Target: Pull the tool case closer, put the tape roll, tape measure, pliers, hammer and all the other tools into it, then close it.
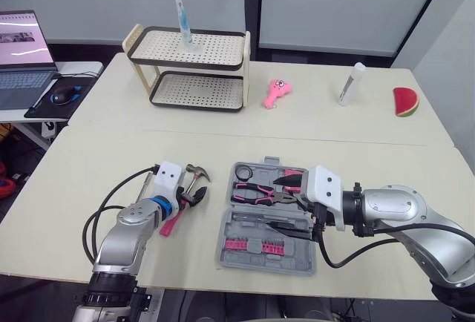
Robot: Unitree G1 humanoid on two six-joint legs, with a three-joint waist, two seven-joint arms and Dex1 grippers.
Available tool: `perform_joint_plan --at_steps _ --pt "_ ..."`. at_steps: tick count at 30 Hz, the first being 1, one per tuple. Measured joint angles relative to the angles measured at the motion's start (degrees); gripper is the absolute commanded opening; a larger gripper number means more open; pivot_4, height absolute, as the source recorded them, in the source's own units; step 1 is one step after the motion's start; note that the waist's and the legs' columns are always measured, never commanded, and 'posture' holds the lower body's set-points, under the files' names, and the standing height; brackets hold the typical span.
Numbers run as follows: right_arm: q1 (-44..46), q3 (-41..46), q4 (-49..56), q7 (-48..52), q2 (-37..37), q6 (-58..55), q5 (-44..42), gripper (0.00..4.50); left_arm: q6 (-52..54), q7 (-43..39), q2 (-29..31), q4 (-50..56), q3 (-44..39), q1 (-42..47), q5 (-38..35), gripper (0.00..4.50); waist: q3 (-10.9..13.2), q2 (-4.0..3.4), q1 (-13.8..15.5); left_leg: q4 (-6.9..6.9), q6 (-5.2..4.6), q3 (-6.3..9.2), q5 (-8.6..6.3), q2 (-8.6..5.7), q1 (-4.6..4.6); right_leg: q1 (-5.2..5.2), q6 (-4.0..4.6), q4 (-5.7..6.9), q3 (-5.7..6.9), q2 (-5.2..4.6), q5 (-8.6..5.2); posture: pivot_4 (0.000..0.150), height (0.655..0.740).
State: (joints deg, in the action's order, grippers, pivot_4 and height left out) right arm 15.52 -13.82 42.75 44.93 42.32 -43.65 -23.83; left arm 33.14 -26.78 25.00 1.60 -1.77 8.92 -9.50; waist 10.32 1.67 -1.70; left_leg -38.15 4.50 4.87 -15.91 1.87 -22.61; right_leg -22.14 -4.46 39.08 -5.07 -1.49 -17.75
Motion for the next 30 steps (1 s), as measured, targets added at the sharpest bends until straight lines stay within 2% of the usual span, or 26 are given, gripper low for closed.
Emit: perform_joint_plan --at_steps 10,11,16,21,24,28,30 --pt "-0.5 0.0 1.04 -0.24 0.14 -0.69 -0.01 4.5 -0.81 0.0 -0.63 -0.33 0.52 0.03 0.83 0.22 -0.05 -0.07 0.03 0.0 0.0 0.0 0.0 0.0 0.04 0.05 0.0 -0.01 0.0 -0.01 0.0 0.15 0.735" --pt "-0.61 0.0 1.15 -0.32 0.18 -0.7 -0.01 4.5 -0.91 -0.08 -0.64 -0.33 0.52 -0.01 0.82 0.08 -0.05 -0.08 0.02 0.0 0.0 -0.01 0.0 0.0 0.04 0.05 0.0 -0.01 -0.01 -0.01 0.0 0.15 0.735" --pt "-1.53 0.24 1.6 -1.18 0.41 -0.62 0.1 4.5 -1.1 -0.64 -0.21 0.99 -0.5 -1.69 0.21 0.08 -0.06 -0.09 -0.14 0.02 0.0 -0.02 0.0 0.0 0.05 0.04 0.0 -0.01 -0.03 -0.01 0.0 0.15 0.735" --pt "-3.7 1.75 2.04 -1.39 0.9 2.27 0.92 4.5 -1.18 -5.89 5.02 6.41 -2.83 -5.3 -3.11 0.08 -0.04 -0.1 -0.08 0.06 0.01 0.0 0.0 0.04 0.01 -0.03 0.01 0.01 0.01 0.02 0.0 0.15 0.735" --pt "-6.41 4.13 2.25 -0.87 2.34 4.86 1.17 4.5 -3.56 -12.31 10.53 11.67 -5.43 -6.21 -6.01 0.08 -0.04 -0.11 0.17 0.05 0.01 -0.05 0.01 0.03 0.02 0.02 0.01 -0.01 0.01 -0.01 -0.01 0.15 0.735" --pt "-11.57 10.22 3.26 2.44 5.94 7.63 -0.3 4.5 -10.62 -26.27 17.66 17.62 -4.6 -8.16 -10.06 0.08 -0.04 -0.15 0.26 0.04 0.02 -0.15 0.01 0.01 0.01 0.06 0.01 -0.05 -0.02 -0.08 -0.01 0.15 0.735" --pt "-15.7 15.34 3.87 5.82 9.73 7.16 -3.17 4.5 -15.12 -35.52 21.2 20.28 -1.34 -8.15 -11.83 0.08 -0.03 -0.18 0.26 0.05 0.01 -0.18 0.01 0.01 0.07 0.12 0.01 -0.06 -0.02 -0.06 -0.01 0.15 0.735"
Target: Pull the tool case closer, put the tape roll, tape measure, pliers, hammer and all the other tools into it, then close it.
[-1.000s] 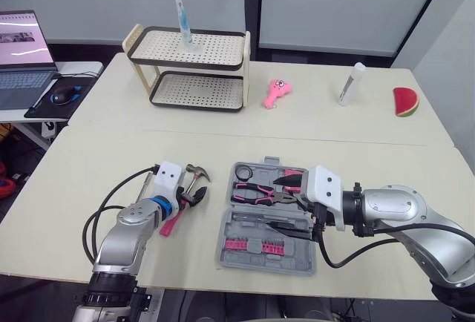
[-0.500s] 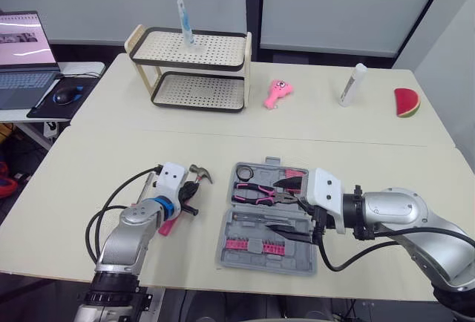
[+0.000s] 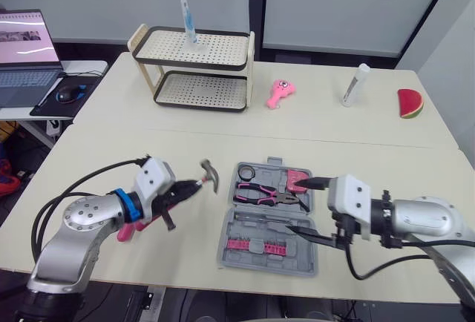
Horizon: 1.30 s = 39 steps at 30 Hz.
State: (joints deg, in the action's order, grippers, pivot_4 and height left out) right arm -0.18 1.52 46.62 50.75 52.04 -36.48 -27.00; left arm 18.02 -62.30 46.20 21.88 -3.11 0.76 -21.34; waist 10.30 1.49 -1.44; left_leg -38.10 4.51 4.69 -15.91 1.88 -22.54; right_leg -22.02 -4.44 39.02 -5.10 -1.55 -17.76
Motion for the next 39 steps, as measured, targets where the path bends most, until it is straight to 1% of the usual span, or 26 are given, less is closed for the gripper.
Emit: perform_joint_plan --at_steps 2,5,7,9,13,17,18,21,22,28,34,39 --pt "-3.21 3.52 0.16 2.2 2.81 -0.35 -1.25 4.5 -2.15 -4.86 0.93 0.74 3.69 1.42 -0.1 0.08 0.03 -0.06 -0.06 0.01 -0.01 -0.01 -0.01 0.01 0.19 0.17 0.0 0.0 -0.03 0.04 -0.01 0.15 0.735" --pt "-7.62 8.06 0.26 4.49 5.76 -0.53 -1.38 4.5 -3.98 -8.54 0.78 0.64 10.79 5.76 2.36 0.08 0.1 -0.11 -0.12 0.1 -0.01 -0.01 -0.01 0.06 0.67 0.58 0.05 -0.05 -0.06 0.13 -0.06 0.15 0.735" --pt "-10.35 10.0 0.19 5.57 6.91 -0.37 -1.2 4.5 -3.32 -8.49 -0.59 0.5 14.88 9.01 4.54 0.08 0.09 -0.11 -0.12 0.09 -0.02 0.01 -0.01 0.07 0.71 0.61 0.05 -0.04 -0.07 0.16 -0.05 0.15 0.735" --pt "-13.11 11.21 0.25 5.99 7.47 -0.42 -1.14 4.5 -1.47 -8.11 -2.85 -0.02 20.9 13.3 8.42 0.08 0.09 -0.12 -0.24 0.07 -0.02 0.0 -0.01 0.07 0.72 0.64 0.04 -0.04 -0.11 0.18 -0.05 0.15 0.735" --pt "-15.36 12.25 0.56 5.91 7.5 -0.37 -0.94 4.5 1.8 -6.42 -6.71 -1.85 28.7 16.76 13.85 0.08 0.09 -0.11 -0.51 0.06 -0.03 -0.04 -0.02 0.07 0.74 0.6 0.04 -0.05 -0.24 0.23 -0.05 0.15 0.735" --pt "-16.6 12.88 0.65 5.56 7.52 -0.33 -0.7 4.5 4.95 -4.81 -9.23 -2.4 33.54 18.94 17.74 0.08 0.09 -0.11 -0.36 0.05 -0.03 -0.03 -0.02 0.07 0.74 0.61 0.03 -0.04 -0.25 0.23 -0.05 0.15 0.735" --pt "-16.79 12.92 0.65 5.49 7.53 -0.31 -0.58 4.5 6.59 -3.78 -10.95 -2.89 35.09 20.19 19.15 0.08 0.09 -0.11 -0.23 0.03 -0.03 -0.03 -0.02 0.06 0.73 0.63 0.03 -0.05 -0.25 0.23 -0.05 0.15 0.735" --pt "-16.76 12.92 0.65 5.42 7.55 -0.27 -0.02 4.5 11.48 -0.45 -15.68 -4.31 38.13 22.02 21.84 0.08 0.1 -0.09 -0.2 0.0 -0.03 -0.02 -0.02 0.04 0.71 0.63 0.01 -0.05 -0.25 0.21 -0.04 0.15 0.735" --pt "-16.78 12.91 0.66 5.42 7.57 -0.27 0.02 4.5 12.63 0.23 -16.44 -4.31 39.08 22.21 22.4 0.08 0.1 -0.09 -0.19 0.01 -0.03 -0.01 -0.02 0.04 0.71 0.63 0.01 -0.05 -0.25 0.21 -0.04 0.15 0.735" --pt "-17.35 12.91 0.65 5.42 7.6 -0.34 1.05 4.5 16.57 2.23 -18.69 -5.83 42.68 23.14 24.85 0.08 0.09 -0.1 -0.28 0.02 -0.04 -0.01 -0.02 0.04 0.74 0.64 0.0 -0.04 -0.27 0.22 -0.04 0.15 0.735" --pt "-17.34 12.91 0.65 5.4 7.59 -0.34 1.13 4.5 17.77 3.32 -21.29 -8.3 43.31 26.29 25.4 0.08 0.1 -0.09 -0.15 0.01 -0.03 -0.02 -0.02 0.03 0.72 0.64 0.0 -0.07 -0.27 0.21 -0.04 0.15 0.735" --pt "-17.34 12.9 0.65 5.14 7.58 -0.35 1.14 4.5 17.69 3.7 -21.91 -9.87 43.33 27.37 25.98 0.08 0.1 -0.09 -0.28 0.03 -0.04 -0.02 -0.02 0.03 0.73 0.63 0.0 -0.07 -0.28 0.21 -0.04 0.15 0.735"
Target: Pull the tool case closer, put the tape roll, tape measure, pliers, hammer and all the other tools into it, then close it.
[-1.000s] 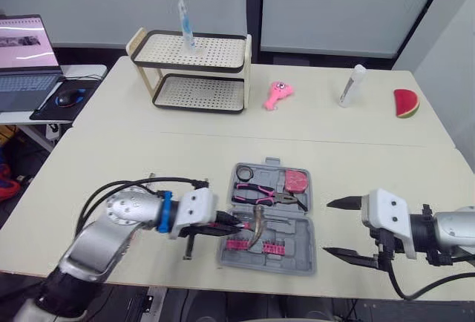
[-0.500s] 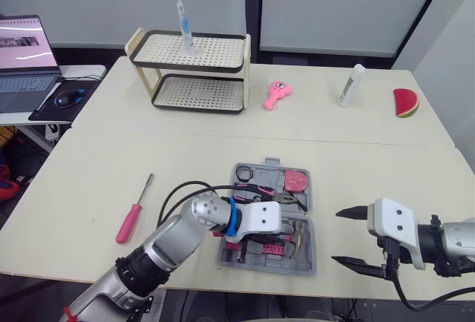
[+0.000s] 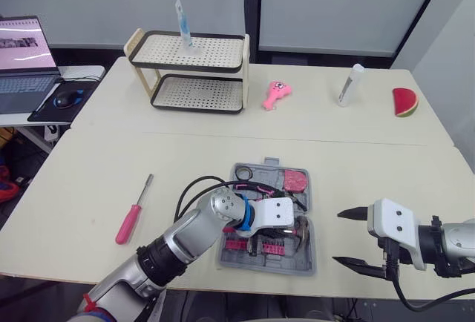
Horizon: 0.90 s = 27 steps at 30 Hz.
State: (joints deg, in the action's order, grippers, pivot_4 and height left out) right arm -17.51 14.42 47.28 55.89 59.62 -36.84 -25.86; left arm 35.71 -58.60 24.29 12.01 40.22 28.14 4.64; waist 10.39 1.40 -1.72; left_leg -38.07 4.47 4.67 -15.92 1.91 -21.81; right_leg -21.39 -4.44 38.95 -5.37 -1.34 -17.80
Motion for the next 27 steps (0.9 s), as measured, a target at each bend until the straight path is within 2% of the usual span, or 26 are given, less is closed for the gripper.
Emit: perform_joint_plan --at_steps 11,12,14,18,23,27 --pt "0.16 -0.04 0.11 -1.03 0.0 -0.1 -0.04 4.5 -0.18 -0.46 -0.74 -1.09 0.46 0.12 0.2 0.08 0.0 0.0 0.04 0.0 0.0 0.0 0.0 0.0 -0.01 0.0 0.0 0.0 0.0 0.0 0.0 0.15 0.735" --pt "0.15 -0.06 0.19 -1.06 0.0 -0.1 -0.05 4.5 -0.18 -0.29 -0.97 -1.1 0.46 0.14 0.23 0.8 0.0 0.0 0.05 0.0 0.0 0.0 0.0 0.0 -0.01 0.0 0.0 0.0 0.0 0.0 0.0 0.15 0.735" --pt "0.14 -0.06 0.28 -1.09 0.0 -0.1 -0.05 4.5 -0.17 -0.12 -1.32 -1.08 0.46 0.59 0.2 1.27 0.0 0.01 0.06 -0.01 0.0 0.0 0.0 0.0 -0.01 0.0 0.0 0.0 0.0 0.0 0.0 0.15 0.735" --pt "0.14 -0.06 0.3 -1.17 0.0 -0.12 -0.07 4.5 0.38 -0.39 -1.65 0.57 -0.16 1.88 -0.29 2.57 0.0 0.0 0.03 0.0 0.0 0.0 0.0 0.0 -0.01 0.0 0.0 0.0 0.0 0.0 0.0 0.15 0.735" --pt "0.17 -0.13 0.63 -1.34 -0.05 -0.31 -0.11 4.5 2.81 -1.32 1.37 7.28 -3.2 0.88 -3.82 4.12 0.0 0.0 -0.02 0.01 0.0 0.0 0.0 0.0 0.0 0.0 -0.01 0.0 -0.02 -0.01 0.0 0.15 0.735" --pt "0.8 -0.66 0.97 -1.57 -0.11 -0.63 -0.16 4.5 -2.51 -2.4 4.4 9.01 -8.04 -1.56 -7.33 4.12 0.0 0.0 0.05 0.01 0.0 -0.01 0.0 0.0 0.01 0.0 -0.01 -0.01 -0.01 -0.02 0.0 0.15 0.735"
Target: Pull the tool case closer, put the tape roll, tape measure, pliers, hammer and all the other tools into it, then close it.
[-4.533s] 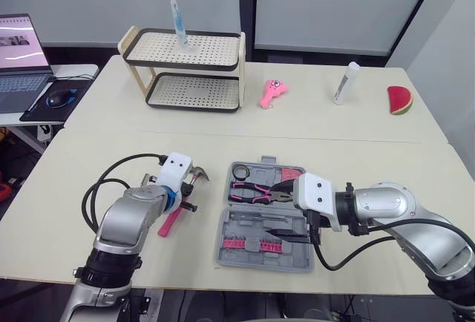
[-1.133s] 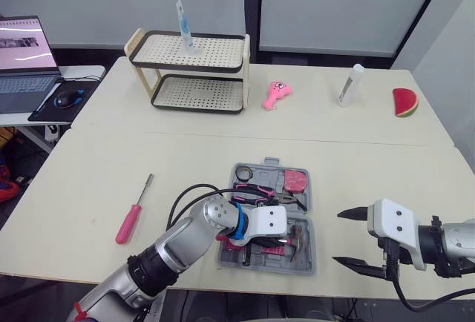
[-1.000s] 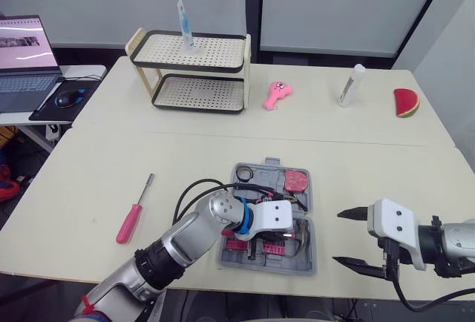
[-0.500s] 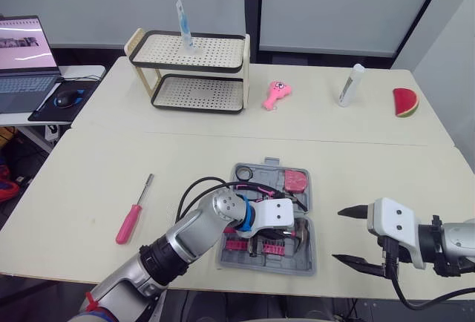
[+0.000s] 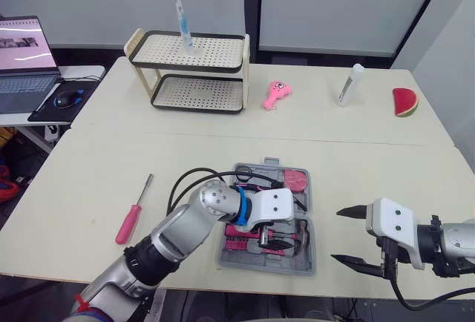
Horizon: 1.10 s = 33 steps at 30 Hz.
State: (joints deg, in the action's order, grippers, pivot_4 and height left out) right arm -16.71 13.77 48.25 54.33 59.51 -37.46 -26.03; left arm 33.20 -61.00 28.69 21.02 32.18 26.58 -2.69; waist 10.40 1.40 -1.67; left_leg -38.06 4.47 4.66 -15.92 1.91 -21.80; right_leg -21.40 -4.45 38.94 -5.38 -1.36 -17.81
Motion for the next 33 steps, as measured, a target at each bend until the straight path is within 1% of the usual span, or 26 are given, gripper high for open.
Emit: perform_joint_plan --at_steps 3,7,14,22,25,33 --pt "0.62 -0.7 0.0 -0.49 -0.13 -0.02 0.0 4.5 -6.41 -1.77 1.55 -2.3 -3.15 -1.99 -2.48 3.52 0.0 0.0 0.02 0.01 0.0 0.0 0.0 0.0 -0.01 -0.01 0.0 -0.02 0.0 0.0 0.0 0.15 0.735" --pt "1.08 -1.21 -0.05 -0.72 -0.26 -0.01 0.0 4.5 -13.24 -5.61 5.36 -6.84 -3.63 -5.13 -3.49 2.23 0.02 -0.01 0.02 0.04 0.0 -0.01 0.0 0.0 -0.02 -0.02 0.01 -0.04 0.0 0.0 -0.01 0.15 0.735" --pt "1.69 -1.39 -0.05 -0.75 -0.5 -0.01 -0.02 4.5 -17.71 -5.77 4.53 -12.01 -2.49 -5.41 -0.95 0.02 0.02 -0.01 0.14 0.04 0.0 -0.01 0.0 0.0 -0.03 -0.02 0.0 -0.06 0.01 0.0 0.0 0.15 0.735" --pt "1.76 -1.39 -0.05 -0.73 -0.51 -0.05 -0.04 4.5 -20.76 -3.6 2.04 -18.52 -0.44 -5.39 3.47 0.02 0.01 -0.02 0.14 0.03 0.0 0.0 0.0 0.0 -0.02 -0.01 0.0 -0.04 0.02 0.0 0.0 0.15 0.735" --pt "1.85 -1.39 -0.05 -0.72 -0.51 -0.06 -0.07 4.5 -21.79 -3.14 1.07 -19.47 -0.39 -5.4 4.13 0.02 0.0 -0.02 0.13 0.03 0.0 0.0 0.0 0.0 -0.01 0.01 0.0 -0.04 0.02 0.0 0.0 0.15 0.735" --pt "1.92 -1.38 -0.05 -0.68 -0.51 -0.57 -0.51 4.5 -24.79 -3.16 1.43 -19.56 -0.84 -6.72 5.18 0.02 -0.02 -0.04 0.12 0.03 0.0 0.0 0.0 0.0 0.03 0.03 0.0 -0.04 0.02 0.0 0.0 0.15 0.735"
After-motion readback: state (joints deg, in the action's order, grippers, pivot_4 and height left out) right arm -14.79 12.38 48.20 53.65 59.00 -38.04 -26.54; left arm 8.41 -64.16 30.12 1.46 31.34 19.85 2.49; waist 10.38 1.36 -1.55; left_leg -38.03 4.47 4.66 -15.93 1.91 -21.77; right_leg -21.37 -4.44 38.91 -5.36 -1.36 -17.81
